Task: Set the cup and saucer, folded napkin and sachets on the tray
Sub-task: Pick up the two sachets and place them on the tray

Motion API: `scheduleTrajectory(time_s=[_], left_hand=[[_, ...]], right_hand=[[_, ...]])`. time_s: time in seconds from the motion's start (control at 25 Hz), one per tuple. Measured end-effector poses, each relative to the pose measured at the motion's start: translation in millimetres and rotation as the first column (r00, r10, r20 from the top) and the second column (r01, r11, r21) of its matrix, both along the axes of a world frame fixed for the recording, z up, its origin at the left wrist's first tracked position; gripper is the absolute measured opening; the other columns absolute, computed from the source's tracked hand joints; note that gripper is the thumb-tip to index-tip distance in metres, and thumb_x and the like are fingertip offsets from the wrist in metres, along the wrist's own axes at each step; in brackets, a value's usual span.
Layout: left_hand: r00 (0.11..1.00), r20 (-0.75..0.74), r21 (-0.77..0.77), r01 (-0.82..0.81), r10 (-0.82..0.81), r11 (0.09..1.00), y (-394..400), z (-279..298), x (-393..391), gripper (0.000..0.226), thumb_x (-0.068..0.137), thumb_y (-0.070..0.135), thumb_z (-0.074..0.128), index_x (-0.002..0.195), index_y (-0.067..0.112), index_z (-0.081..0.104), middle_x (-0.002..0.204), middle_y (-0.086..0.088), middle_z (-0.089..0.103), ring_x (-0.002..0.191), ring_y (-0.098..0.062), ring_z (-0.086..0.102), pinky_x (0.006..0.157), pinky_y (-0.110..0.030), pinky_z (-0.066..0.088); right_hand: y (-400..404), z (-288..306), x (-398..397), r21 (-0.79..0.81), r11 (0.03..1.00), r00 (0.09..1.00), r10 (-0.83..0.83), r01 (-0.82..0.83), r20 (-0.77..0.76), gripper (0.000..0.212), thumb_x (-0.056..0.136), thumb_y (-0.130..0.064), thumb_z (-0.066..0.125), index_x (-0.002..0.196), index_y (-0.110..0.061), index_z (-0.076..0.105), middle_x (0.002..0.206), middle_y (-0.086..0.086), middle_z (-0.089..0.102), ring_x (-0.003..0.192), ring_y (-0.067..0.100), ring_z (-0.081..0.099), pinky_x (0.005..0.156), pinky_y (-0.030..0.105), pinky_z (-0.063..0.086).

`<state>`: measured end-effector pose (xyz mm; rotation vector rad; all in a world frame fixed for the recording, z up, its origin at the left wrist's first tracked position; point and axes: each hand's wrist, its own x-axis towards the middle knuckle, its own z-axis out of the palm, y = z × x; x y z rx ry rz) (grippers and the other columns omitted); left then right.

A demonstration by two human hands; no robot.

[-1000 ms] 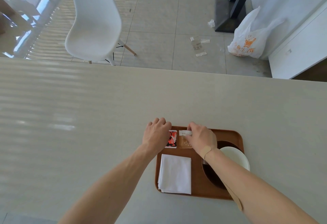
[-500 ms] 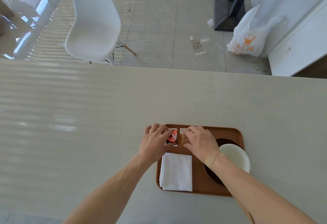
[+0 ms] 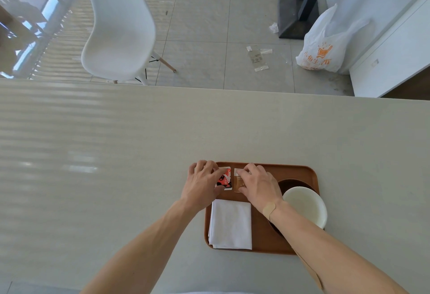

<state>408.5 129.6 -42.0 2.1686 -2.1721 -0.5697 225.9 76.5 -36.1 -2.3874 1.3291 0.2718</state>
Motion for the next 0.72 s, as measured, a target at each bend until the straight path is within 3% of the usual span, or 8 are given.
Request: scheduleTrajectory(time_s=[0.72], left_hand=[[1.0,-0.008,0.022,0.006,-0.006,1.0,4.7,2.6,-1.2,0.048,0.083,0.042,0.063,0.13,0.037,0.054,0.127,0.005,0.052,0.123,-0.023,0.037,0.107,-0.039,0.023]], right_hand=[[8.5,2.8,2.1,0.01,1.0,1.0,-0.013,0.013,-0.008,0.052,0.088,-0.033,0.065,0.137,-0.024,0.049,0.121,0.001,0.053,0.107,0.022,0.05,0.085,0.036,0.048]])
